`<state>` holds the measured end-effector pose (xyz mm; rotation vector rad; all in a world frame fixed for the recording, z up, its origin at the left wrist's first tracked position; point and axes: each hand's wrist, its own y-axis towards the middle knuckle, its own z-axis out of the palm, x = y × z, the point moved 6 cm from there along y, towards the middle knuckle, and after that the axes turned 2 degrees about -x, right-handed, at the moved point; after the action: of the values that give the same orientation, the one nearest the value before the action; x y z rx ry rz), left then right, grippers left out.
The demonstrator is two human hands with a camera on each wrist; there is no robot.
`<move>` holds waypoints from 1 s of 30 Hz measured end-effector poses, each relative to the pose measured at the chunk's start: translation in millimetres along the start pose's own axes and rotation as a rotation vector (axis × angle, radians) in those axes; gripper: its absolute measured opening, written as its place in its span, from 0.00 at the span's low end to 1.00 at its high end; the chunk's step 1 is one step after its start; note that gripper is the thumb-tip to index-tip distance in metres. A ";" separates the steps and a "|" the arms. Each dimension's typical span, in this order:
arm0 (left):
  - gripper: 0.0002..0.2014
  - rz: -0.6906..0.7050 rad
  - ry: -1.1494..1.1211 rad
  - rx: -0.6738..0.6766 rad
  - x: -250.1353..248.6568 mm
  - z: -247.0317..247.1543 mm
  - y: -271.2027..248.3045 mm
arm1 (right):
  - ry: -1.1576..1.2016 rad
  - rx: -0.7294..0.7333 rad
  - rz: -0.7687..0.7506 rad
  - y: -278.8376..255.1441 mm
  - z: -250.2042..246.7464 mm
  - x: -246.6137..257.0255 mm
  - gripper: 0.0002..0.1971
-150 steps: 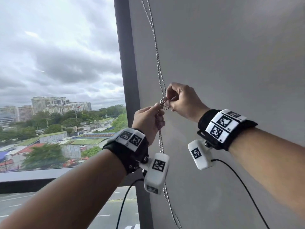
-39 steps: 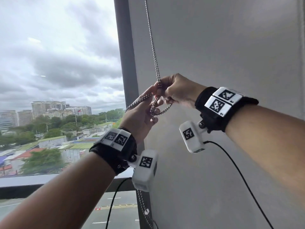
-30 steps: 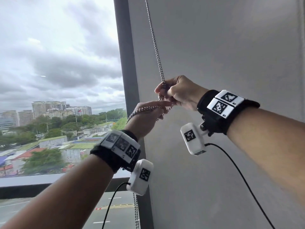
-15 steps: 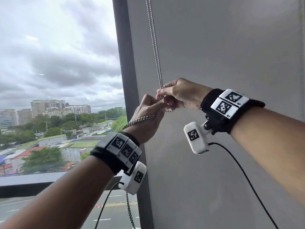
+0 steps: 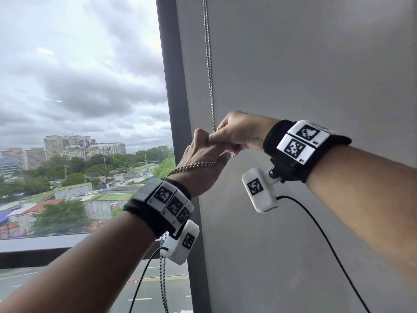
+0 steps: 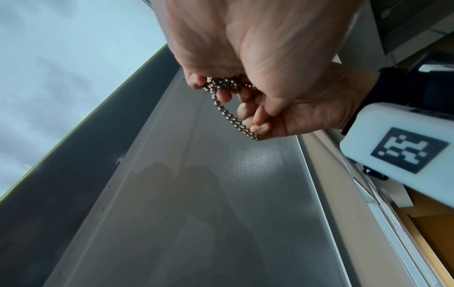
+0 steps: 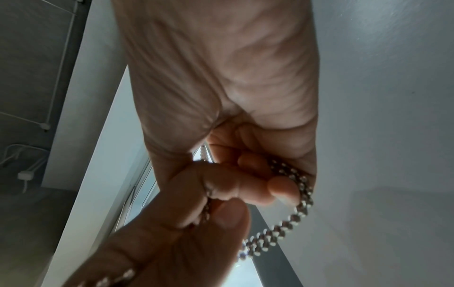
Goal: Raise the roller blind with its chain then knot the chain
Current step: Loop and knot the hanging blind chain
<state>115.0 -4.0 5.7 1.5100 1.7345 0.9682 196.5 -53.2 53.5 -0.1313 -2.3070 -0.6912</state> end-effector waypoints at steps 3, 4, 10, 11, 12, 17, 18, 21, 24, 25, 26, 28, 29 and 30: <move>0.14 0.001 -0.106 -0.026 1.4 -0.6 -1.5 | 0.013 -0.006 0.019 1.1 1.1 -0.1 0.07; 0.18 -0.004 -0.146 -0.062 0.8 -1.5 -2.5 | 0.005 -0.009 0.019 1.5 1.7 0.0 0.05; 0.40 -0.142 -0.220 -0.066 4.2 18.5 -31.7 | -0.094 -0.093 -0.045 4.8 -9.4 2.6 0.06; 0.45 -0.171 -0.206 -0.007 4.8 24.9 -38.0 | -0.101 -0.129 -0.064 5.3 -14.4 3.1 0.09; 0.49 -0.209 -0.202 0.091 6.1 32.6 -43.4 | -0.113 -0.150 -0.080 6.0 -17.7 3.2 0.11; 0.29 -0.502 -0.468 0.588 -15.0 37.7 -50.9 | -0.162 -0.173 -0.128 8.7 -21.0 3.4 0.14; 0.18 -0.535 -0.608 0.483 -18.9 29.4 -44.2 | -0.175 -0.174 -0.131 9.7 -20.7 2.5 0.16; 0.07 -0.555 -0.579 -0.080 -6.7 -6.5 -21.5 | -0.168 -0.178 -0.130 10.2 -21.5 -0.1 0.21; 0.22 -0.567 -0.454 -0.295 6.6 -24.8 -3.9 | -0.141 -0.155 -0.138 8.4 -20.8 -0.6 0.19; 0.27 -0.594 -0.526 -0.275 7.5 -23.6 1.4 | -0.130 -0.153 -0.138 8.3 -20.5 -0.7 0.18; 0.26 -0.621 -0.614 -0.255 11.9 -17.9 5.9 | -0.121 -0.161 -0.138 8.2 -20.9 -0.8 0.16; 0.09 -0.622 -0.781 -0.240 10.8 -9.0 14.2 | -0.105 -0.191 -0.132 10.7 -23.3 -2.7 0.15; 0.03 -0.634 -0.830 -0.245 9.5 -7.5 16.8 | -0.101 -0.202 -0.129 12.2 -24.6 -3.8 0.14; 0.01 -0.656 -0.874 -0.251 10.2 -4.8 17.9 | -0.105 -0.207 -0.129 13.4 -25.3 -4.6 0.14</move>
<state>118.8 6.8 23.5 0.8729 1.2383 0.1185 219.2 -54.3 71.6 -0.1176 -2.3543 -1.0108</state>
